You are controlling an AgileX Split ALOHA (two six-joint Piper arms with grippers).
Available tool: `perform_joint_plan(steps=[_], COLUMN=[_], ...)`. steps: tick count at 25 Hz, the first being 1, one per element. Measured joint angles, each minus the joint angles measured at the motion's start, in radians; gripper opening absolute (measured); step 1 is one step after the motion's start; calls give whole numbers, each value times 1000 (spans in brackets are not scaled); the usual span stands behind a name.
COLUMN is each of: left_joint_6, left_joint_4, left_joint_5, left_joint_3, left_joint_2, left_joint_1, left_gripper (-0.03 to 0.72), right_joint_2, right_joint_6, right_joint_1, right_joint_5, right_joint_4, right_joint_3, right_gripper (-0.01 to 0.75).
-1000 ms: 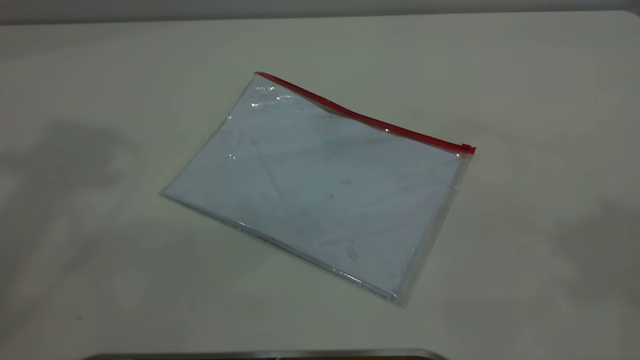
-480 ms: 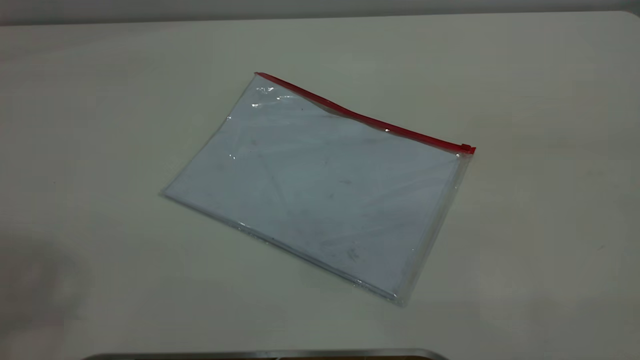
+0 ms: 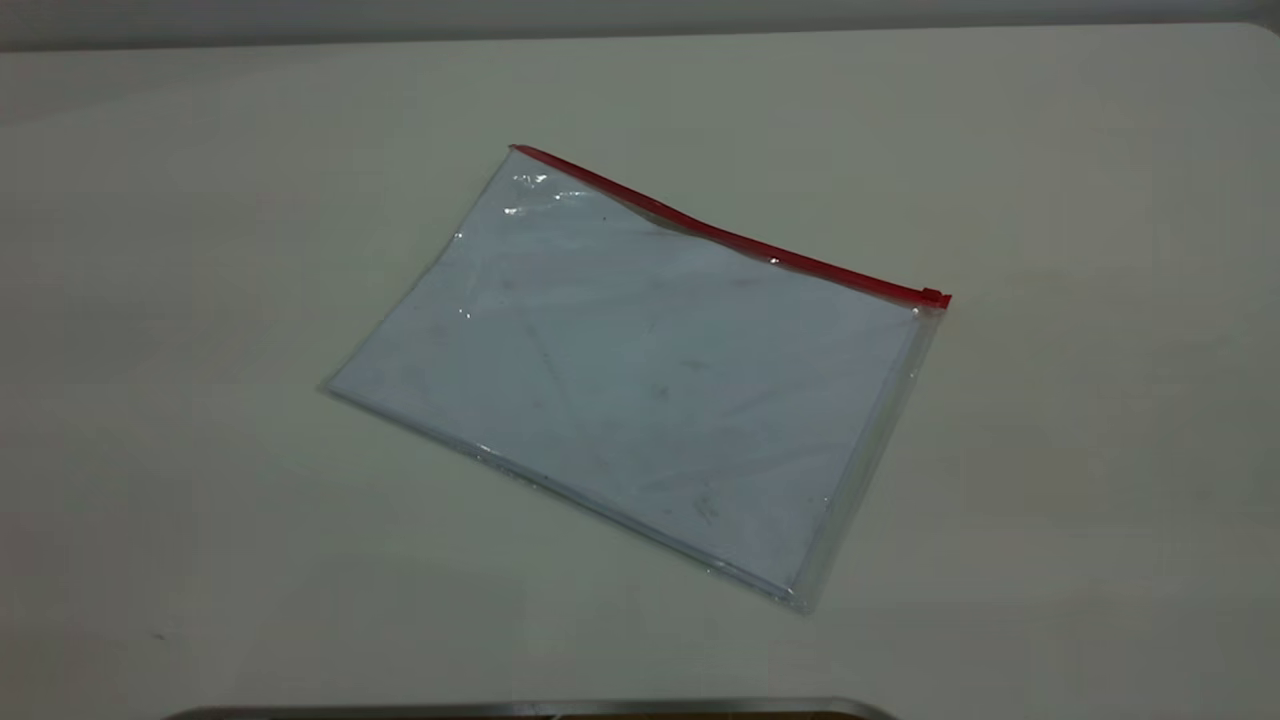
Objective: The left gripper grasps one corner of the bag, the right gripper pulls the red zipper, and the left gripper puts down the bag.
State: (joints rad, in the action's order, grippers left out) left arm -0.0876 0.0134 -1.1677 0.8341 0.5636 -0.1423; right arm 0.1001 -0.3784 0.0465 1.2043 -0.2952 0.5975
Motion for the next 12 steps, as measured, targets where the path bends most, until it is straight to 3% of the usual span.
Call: perform_joint_plan(steps=[5, 12], left_joint_6=[-14, -32], left_joint_4=[0, 45], left_joint_5=[0, 0], left_joint_3=[-106, -192], left_joint_2=[-131, -238], left_joint_1=[0, 0], left_gripper=[587, 587], right_joint_2=[-103, -117], right_joint_6=[-8, -8], right_joint_1=[0, 11], right_joint_5=[-43, -42], right_joint_4=[20, 26], right_joint_3=[-95, -110], right_gripper=[584, 583])
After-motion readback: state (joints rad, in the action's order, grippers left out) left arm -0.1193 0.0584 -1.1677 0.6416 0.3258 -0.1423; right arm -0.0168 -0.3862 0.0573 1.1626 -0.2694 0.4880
